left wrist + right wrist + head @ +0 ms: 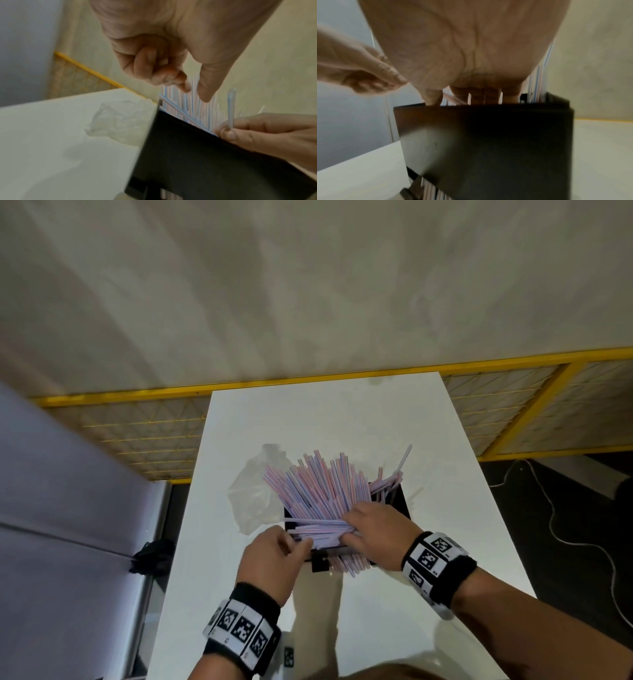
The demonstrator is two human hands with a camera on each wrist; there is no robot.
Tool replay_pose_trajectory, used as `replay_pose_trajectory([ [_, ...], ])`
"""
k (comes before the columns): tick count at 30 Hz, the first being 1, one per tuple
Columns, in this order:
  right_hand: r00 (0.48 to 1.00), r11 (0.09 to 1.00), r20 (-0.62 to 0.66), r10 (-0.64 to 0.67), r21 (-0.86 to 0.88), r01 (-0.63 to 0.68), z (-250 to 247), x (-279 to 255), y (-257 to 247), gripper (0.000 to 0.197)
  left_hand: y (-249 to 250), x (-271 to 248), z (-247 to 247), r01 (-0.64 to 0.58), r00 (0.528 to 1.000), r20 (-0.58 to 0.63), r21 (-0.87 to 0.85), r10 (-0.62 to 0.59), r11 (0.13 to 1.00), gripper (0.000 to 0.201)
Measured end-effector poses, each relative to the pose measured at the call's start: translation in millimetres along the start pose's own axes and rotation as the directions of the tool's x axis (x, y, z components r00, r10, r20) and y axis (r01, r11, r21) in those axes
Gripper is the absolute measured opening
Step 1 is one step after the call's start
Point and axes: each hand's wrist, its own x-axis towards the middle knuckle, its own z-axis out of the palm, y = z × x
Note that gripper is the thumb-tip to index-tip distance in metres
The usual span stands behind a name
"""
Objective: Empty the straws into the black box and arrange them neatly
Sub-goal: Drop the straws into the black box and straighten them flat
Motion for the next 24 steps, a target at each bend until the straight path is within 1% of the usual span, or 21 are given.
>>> replay_pose_trajectory([
  [1,1.000,1.000,0.020,0.004,0.002,-0.004,3,-1,-1,0.059,0,0,-1,-0.071,0.996,-0.054,0.022,0.072,0.997,0.027],
  [2,0.999,1.000,0.037,0.010,0.003,-0.010,4,-1,-2,0.068,0,0,-2,-0.161,0.982,-0.094,0.054,0.166,0.985,0.024],
  [3,0.999,1.000,0.049,0.015,0.003,-0.015,5,-1,-4,0.076,1,0,-1,-0.245,0.962,-0.106,0.090,0.254,0.965,0.027],
  [4,0.998,1.000,0.057,0.019,-0.002,-0.019,6,0,-4,0.078,2,1,1,-0.319,0.940,-0.085,0.112,0.329,0.941,0.035],
  [5,0.998,1.000,0.059,0.019,-0.009,-0.018,7,1,-4,0.075,3,2,4,-0.381,0.922,-0.037,0.107,0.386,0.918,0.044],
  [6,0.998,1.000,0.062,0.017,-0.012,-0.016,6,1,-3,0.068,6,3,7,-0.418,0.908,0.024,0.073,0.418,0.905,0.051],
  [8,0.996,1.000,0.084,0.019,-0.011,-0.018,4,4,-3,0.056,9,2,15,-0.435,0.891,0.129,-0.022,0.434,0.900,0.062],
  [9,0.995,0.999,0.099,0.030,-0.016,-0.028,2,6,-5,0.055,10,3,20,-0.447,0.882,0.153,-0.034,0.447,0.894,0.061],
  [10,0.992,0.999,0.116,0.046,-0.025,-0.043,-1,7,-7,0.056,10,4,25,-0.467,0.872,0.164,-0.008,0.462,0.884,0.056],
  [12,0.984,0.997,0.163,0.066,-0.046,-0.059,-6,9,-11,0.059,6,8,33,-0.515,0.852,0.188,0.123,0.489,0.849,0.044],
  [15,0.970,0.994,0.235,0.062,-0.097,-0.040,-14,13,-12,0.062,1,16,42,-0.559,0.829,0.238,0.296,0.507,0.775,0.044],
  [17,0.953,0.994,0.294,0.069,-0.098,-0.042,-19,15,-6,0.063,0,19,46,-0.578,0.816,0.256,0.350,0.518,0.737,0.043],
  [18,0.940,0.994,0.332,0.075,-0.105,-0.042,-22,16,-3,0.059,1,20,49,-0.576,0.818,0.268,0.365,0.509,0.732,0.042],
  [20,0.911,0.990,0.402,0.093,-0.134,-0.042,-24,18,3,0.053,4,23,53,-0.537,0.841,0.287,0.339,0.458,0.772,0.040],
  [21,0.902,0.990,0.420,0.102,-0.131,-0.051,-24,19,4,0.053,6,25,54,-0.509,0.853,0.296,0.290,0.430,0.810,0.037],
  [23,0.897,0.994,0.430,0.103,-0.077,-0.077,-23,23,6,0.054,12,27,55,-0.420,0.876,0.313,0.118,0.367,0.900,0.032],
  [24,0.896,0.995,0.432,0.098,-0.048,-0.085,-23,24,6,0.055,14,28,54,-0.377,0.886,0.306,0.034,0.349,0.926,0.032],
])
